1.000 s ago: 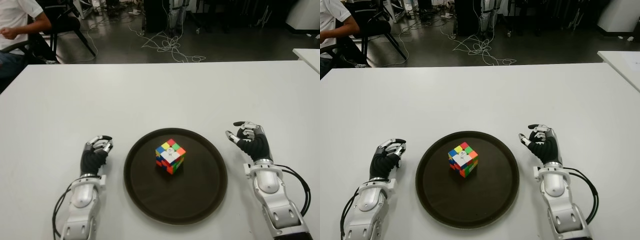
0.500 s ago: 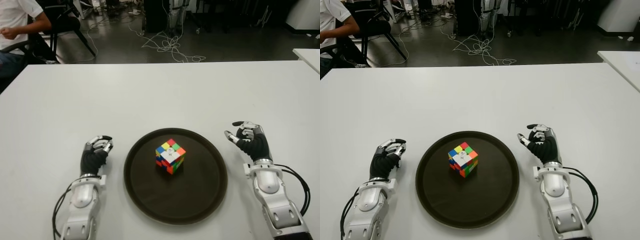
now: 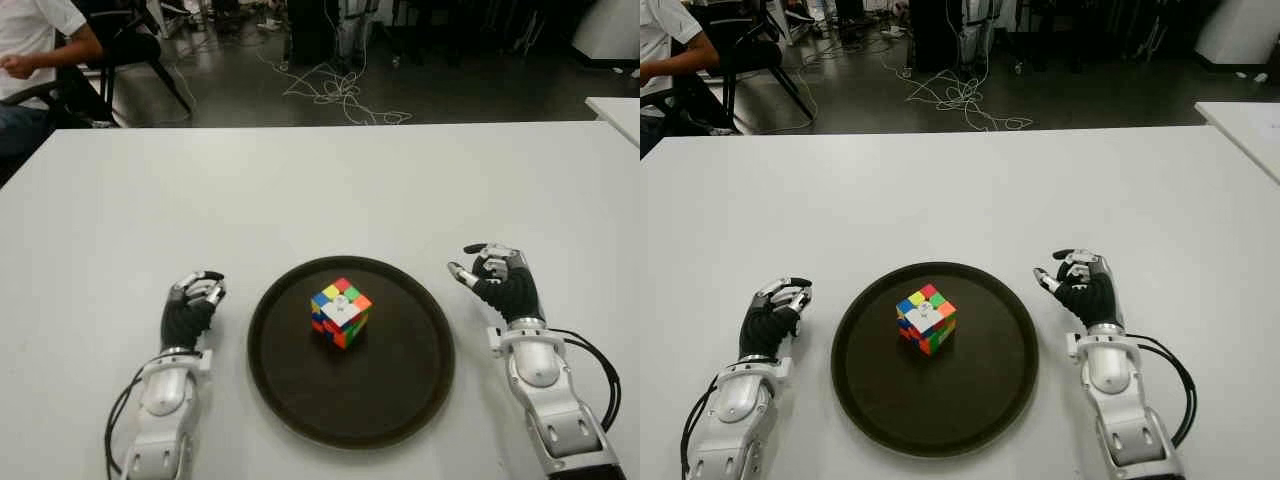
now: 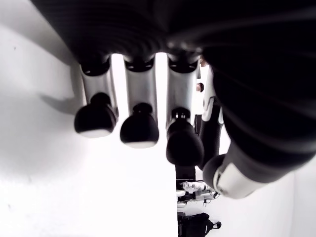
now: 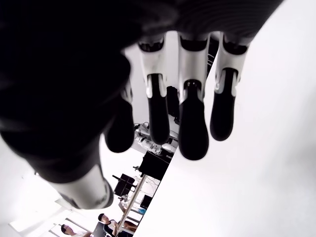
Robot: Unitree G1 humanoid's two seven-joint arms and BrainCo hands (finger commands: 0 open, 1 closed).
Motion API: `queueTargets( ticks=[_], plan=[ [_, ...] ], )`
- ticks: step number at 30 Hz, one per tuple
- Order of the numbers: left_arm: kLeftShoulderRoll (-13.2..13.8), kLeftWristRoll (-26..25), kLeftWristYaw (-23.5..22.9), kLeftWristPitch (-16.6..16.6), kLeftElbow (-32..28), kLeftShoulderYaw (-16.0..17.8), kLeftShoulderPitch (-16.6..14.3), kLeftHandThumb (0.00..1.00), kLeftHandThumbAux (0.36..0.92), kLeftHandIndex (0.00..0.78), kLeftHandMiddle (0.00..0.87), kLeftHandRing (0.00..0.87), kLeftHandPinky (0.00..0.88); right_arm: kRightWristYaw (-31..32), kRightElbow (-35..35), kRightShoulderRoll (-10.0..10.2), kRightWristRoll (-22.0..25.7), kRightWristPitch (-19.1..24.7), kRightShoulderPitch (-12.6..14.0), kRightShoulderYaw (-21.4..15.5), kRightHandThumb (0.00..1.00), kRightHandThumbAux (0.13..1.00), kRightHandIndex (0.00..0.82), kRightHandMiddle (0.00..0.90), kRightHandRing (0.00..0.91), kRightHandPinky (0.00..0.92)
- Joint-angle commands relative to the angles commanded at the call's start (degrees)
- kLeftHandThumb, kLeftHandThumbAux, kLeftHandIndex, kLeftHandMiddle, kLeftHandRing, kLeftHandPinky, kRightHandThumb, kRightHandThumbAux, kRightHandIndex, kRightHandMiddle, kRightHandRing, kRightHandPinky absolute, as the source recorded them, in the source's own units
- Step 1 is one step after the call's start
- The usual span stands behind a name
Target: Pick up the Rubik's Cube and put it in the plate
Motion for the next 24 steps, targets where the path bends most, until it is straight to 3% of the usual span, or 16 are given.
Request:
queueTargets(
  ticks=[24],
  plan=[
    [0.1,0.5,0.5,0.5,0.1,-0.1,-0.2,0.711,0.704,0.444,0.828,0.832,0.825,0.0,0.3,-0.2,0.0,-0.8,0.0,0.2,0.28,0.789,0.75,0.862,0.87,0.866]
  ],
)
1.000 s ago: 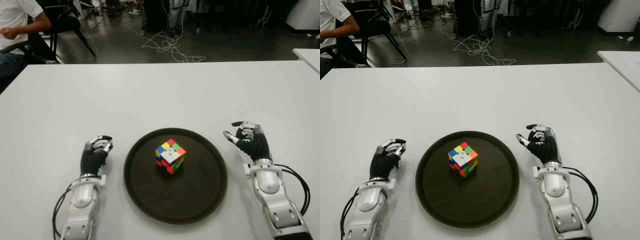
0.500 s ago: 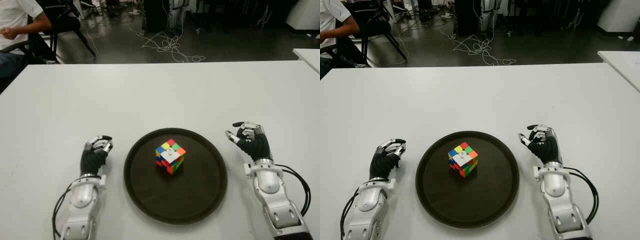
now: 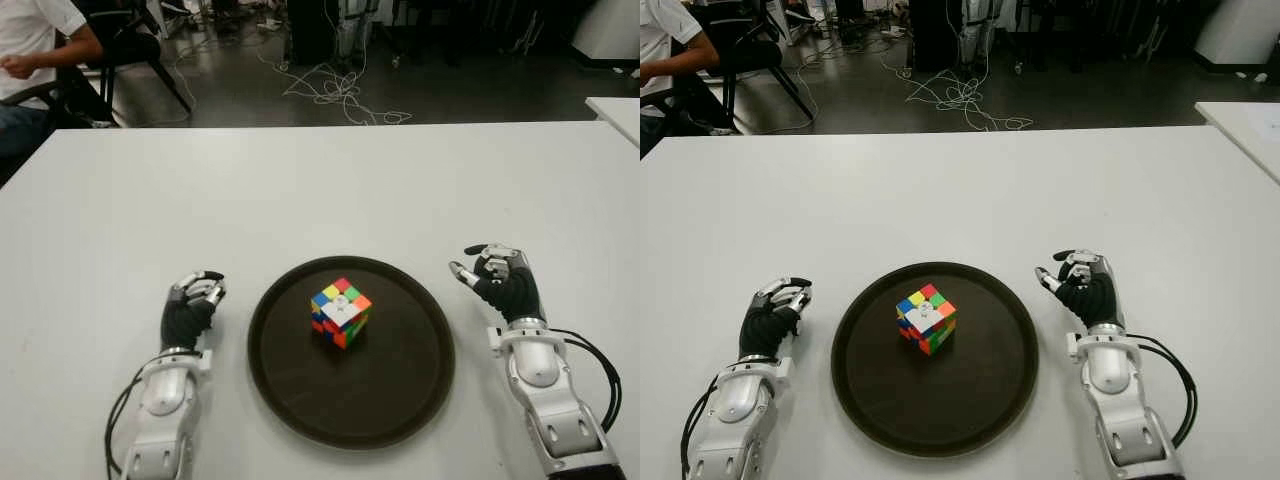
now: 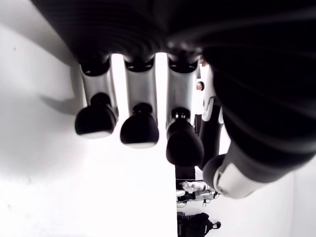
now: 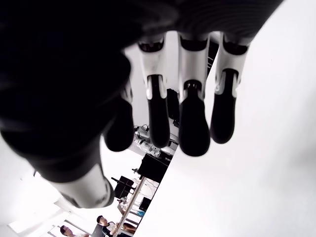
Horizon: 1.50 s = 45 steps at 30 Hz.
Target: Pick up the Rubik's Cube and put it in the plate
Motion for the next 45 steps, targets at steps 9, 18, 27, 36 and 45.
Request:
queueTargets(
  ticks=[9,18,27,36,45],
  plan=[
    [0.1,-0.2,-0.2,-0.3,0.2,0.1,0.0,0.71,0.704,0.444,0.827,0.83,0.821,-0.7,0.0,0.7,0.3,0.2,-0.1,-0.3,0.269,0.788,0.748,0.857,0.862,0.861],
    [0.1,0.0,-0.1,-0.3,0.2,0.0,0.0,0.711,0.703,0.444,0.827,0.829,0.821,-0.6,-0.2,0.5,0.4,0.6,-0.1,0.0,0.251,0.788,0.76,0.864,0.871,0.869],
    [0.3,-0.2,-0.4,-0.9,0.7,0.1,-0.2,0.711,0.703,0.444,0.826,0.832,0.823,-0.6,-0.5,0.2,-0.5,1.8,-0.2,0.4,0.241,0.794,0.774,0.857,0.867,0.871],
    [0.0,-0.2,0.0,-0.4,0.5,0.3,-0.2,0.711,0.703,0.444,0.818,0.824,0.814,-1.0,-0.4,0.3,-0.8,1.7,-0.4,0.5,0.244,0.793,0.755,0.862,0.872,0.873],
    [0.3,0.0,-0.3,-0.5,0.3,0.1,-0.2,0.71,0.704,0.444,0.825,0.829,0.82,-0.5,-0.1,0.4,-0.1,0.8,-0.4,0.3,0.264,0.789,0.748,0.87,0.875,0.872]
  ],
)
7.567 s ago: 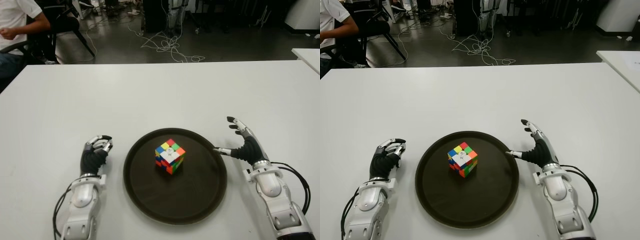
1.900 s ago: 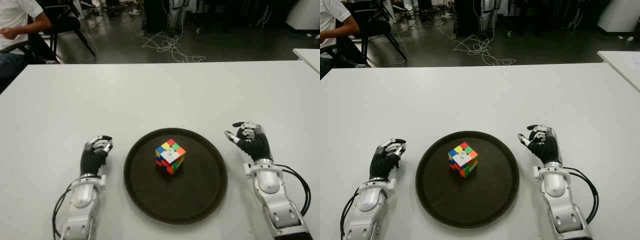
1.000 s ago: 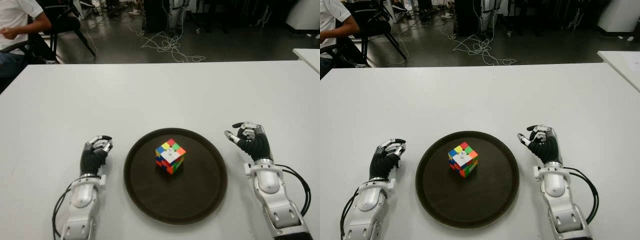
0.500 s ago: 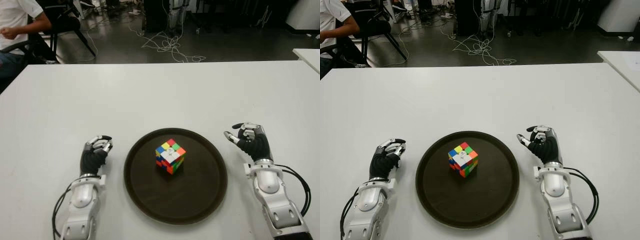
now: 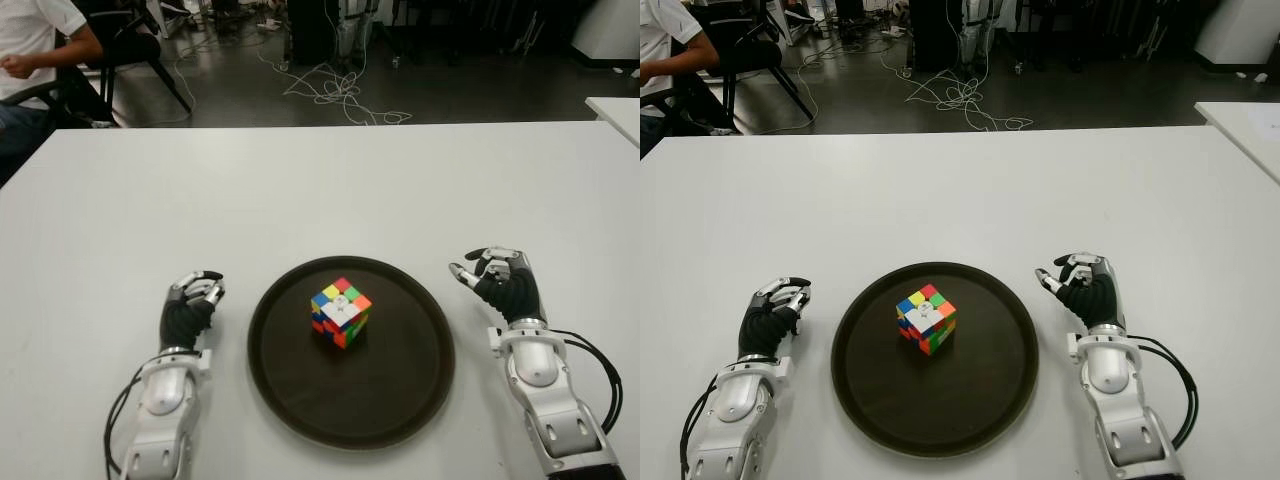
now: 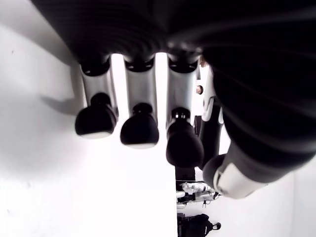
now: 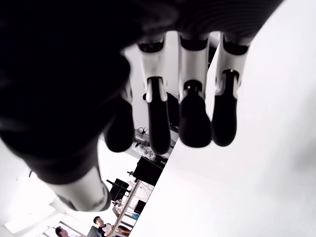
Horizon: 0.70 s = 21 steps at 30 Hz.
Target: Pick up the Rubik's Cube and put it in the plate
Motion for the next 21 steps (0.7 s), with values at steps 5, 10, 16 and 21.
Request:
queueTargets(
  ticks=[5,10,16,21],
  plan=[
    [-0.1,-0.2,-0.1,-0.3,-0.1,0.0,0.1,0.71,0.703,0.444,0.832,0.836,0.832,0.1,0.2,0.1,0.4,-1.1,0.1,0.0,0.254,0.786,0.754,0.867,0.874,0.87],
    [0.0,-0.4,-0.4,-0.3,-0.2,0.0,0.1,0.711,0.703,0.444,0.829,0.832,0.82,0.0,0.4,0.2,0.7,-1.6,0.0,-0.2,0.225,0.784,0.751,0.864,0.873,0.871],
    [0.0,-0.6,-0.7,-0.2,-0.2,0.0,0.1,0.711,0.703,0.444,0.823,0.826,0.814,-0.6,0.6,0.6,0.8,-1.9,0.0,-0.4,0.243,0.791,0.752,0.863,0.873,0.873],
    [0.0,-0.5,-0.6,-0.2,0.2,0.1,-0.1,0.71,0.704,0.444,0.817,0.82,0.809,-0.6,0.4,0.5,0.6,-0.4,-0.3,-0.3,0.251,0.79,0.749,0.867,0.873,0.872]
  ],
)
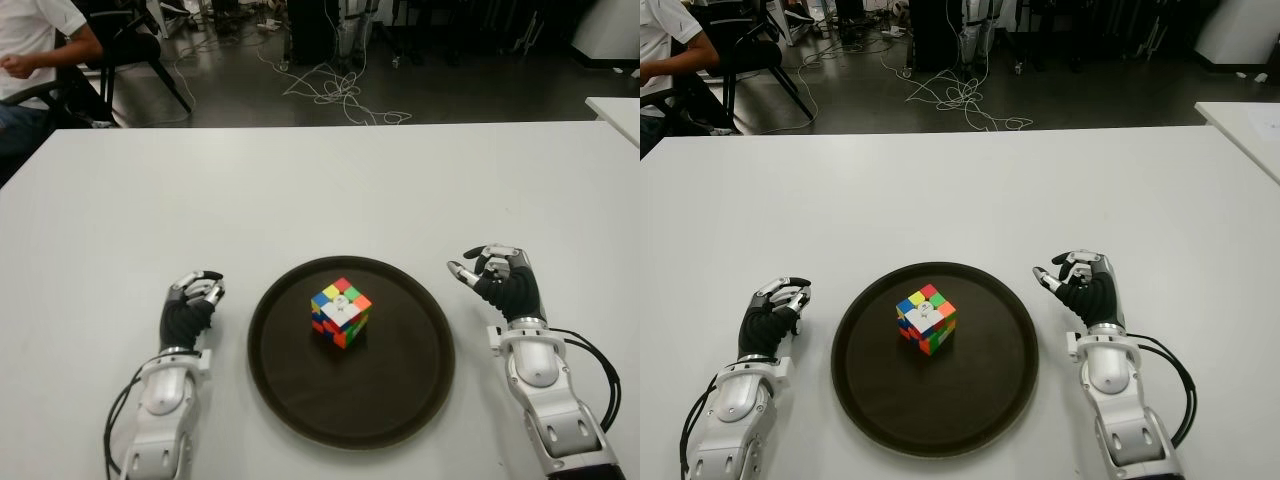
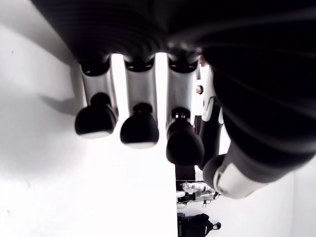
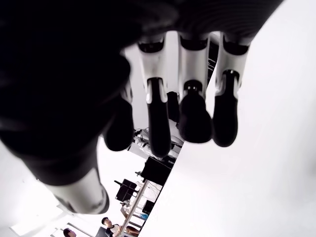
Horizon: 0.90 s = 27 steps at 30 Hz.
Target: Pick up the Rubik's Cube and put it in the plate
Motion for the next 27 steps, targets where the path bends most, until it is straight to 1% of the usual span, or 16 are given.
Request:
queueTargets(
  ticks=[6,10,21,27],
  plan=[
    [0.1,0.6,0.3,-0.2,-0.1,-0.2,0.0,0.709,0.704,0.444,0.823,0.828,0.819,-0.4,-0.7,0.0,-0.7,1.4,-0.1,0.4,0.265,0.796,0.766,0.862,0.867,0.866],
    [0.1,0.8,0.4,-0.3,-0.2,-0.3,0.0,0.709,0.704,0.444,0.824,0.83,0.821,-0.6,-1.0,0.1,-0.8,1.6,-0.1,0.5,0.26,0.793,0.763,0.859,0.864,0.864],
    [-0.1,1.2,0.5,-0.3,-0.4,-0.2,0.5,0.711,0.704,0.444,0.82,0.824,0.815,-0.2,-0.1,0.1,0.1,-1.5,0.5,0.3,0.22,0.789,0.742,0.865,0.875,0.874],
    [-0.3,1.0,0.3,-0.3,-0.6,-0.1,0.9,0.71,0.704,0.443,0.826,0.83,0.821,-0.5,0.8,0.3,0.2,-3.3,0.7,0.3,0.242,0.8,0.742,0.862,0.873,0.872]
  ],
)
